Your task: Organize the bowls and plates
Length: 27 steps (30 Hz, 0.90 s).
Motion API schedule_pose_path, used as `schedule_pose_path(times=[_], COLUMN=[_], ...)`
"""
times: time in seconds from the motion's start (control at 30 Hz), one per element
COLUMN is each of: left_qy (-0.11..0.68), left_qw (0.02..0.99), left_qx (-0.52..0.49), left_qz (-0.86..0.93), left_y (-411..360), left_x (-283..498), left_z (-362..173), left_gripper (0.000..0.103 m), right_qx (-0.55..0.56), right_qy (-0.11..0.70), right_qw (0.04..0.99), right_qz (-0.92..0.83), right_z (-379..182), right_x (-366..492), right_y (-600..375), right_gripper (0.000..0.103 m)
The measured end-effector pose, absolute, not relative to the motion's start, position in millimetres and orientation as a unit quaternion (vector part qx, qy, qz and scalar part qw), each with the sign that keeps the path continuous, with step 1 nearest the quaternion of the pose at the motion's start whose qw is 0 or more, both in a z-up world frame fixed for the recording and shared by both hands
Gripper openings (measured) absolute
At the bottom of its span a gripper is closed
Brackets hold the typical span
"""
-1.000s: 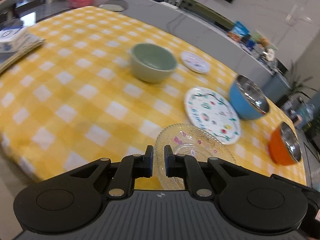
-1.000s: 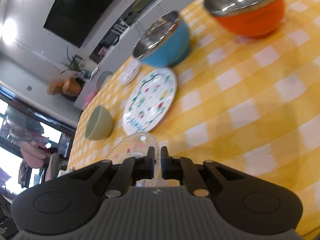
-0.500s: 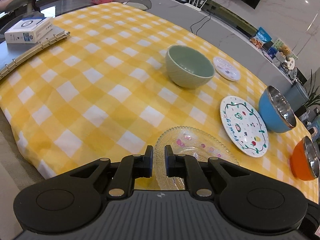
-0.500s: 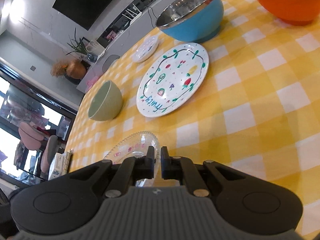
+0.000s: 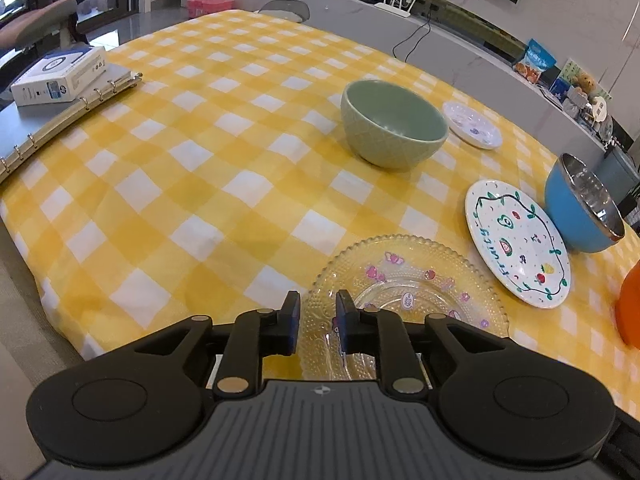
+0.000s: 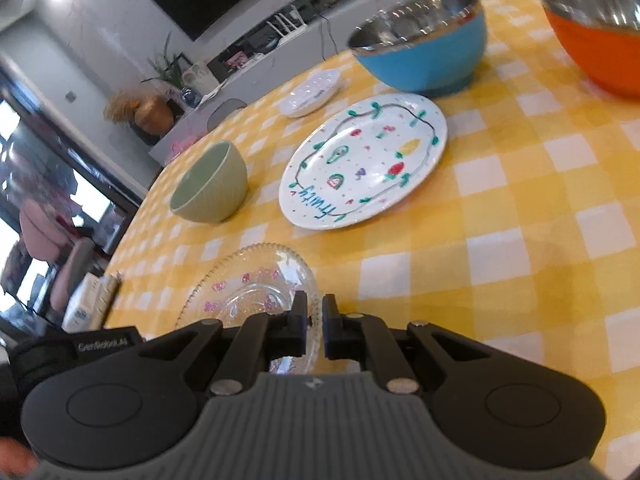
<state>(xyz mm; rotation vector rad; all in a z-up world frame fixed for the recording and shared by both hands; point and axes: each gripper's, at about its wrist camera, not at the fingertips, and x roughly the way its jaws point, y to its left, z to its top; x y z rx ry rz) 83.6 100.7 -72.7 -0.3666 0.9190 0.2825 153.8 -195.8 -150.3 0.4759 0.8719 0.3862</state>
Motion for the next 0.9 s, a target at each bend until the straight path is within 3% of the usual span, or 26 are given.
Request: schedule_pose_path(times=[0.33, 0.37, 0.47, 0.5, 0.63, 0.7, 0.9], left_qy=[0.408, 0.4, 0.389, 0.388, 0.378, 0.369, 0.36], left_qw=[0.889, 0.893, 0.901, 0.902, 0.909, 0.913, 0.92], left_qx=[-0.161, -0.157, -0.152, -0.151, -0.144, -0.141, -0.122], left_qz=[0.133, 0.131, 0.12, 0.117, 0.106, 0.099, 0.096], left_y=[97, 96, 92, 92, 87, 85, 73], left_x=[78, 77, 77, 78, 76, 74, 75], left_z=[-64, -62, -59, -59, -55, -51, -43], left_gripper=[0.022, 0.023, 0.027, 0.028, 0.033, 0.037, 0.039], right_qx=[0.21, 0.207, 0.198, 0.193, 0.179, 0.169, 0.159], right_qy=[0.407, 0.404, 0.39, 0.388, 0.381, 0.373, 0.348], right_qw=[0.868, 0.87, 0.878, 0.88, 0.89, 0.898, 0.912], right_qz=[0.192, 0.192, 0.194, 0.194, 0.178, 0.161, 0.147], right_z=[-147, -146, -138, -136, -127, -122, -117], right_x=[149, 149, 145, 144, 141, 138, 137], right_y=[-197, -197, -200, -200, -204, -205, -212], right_gripper=[0.009, 0.012, 0.038, 0.041, 0.042, 0.053, 0.05])
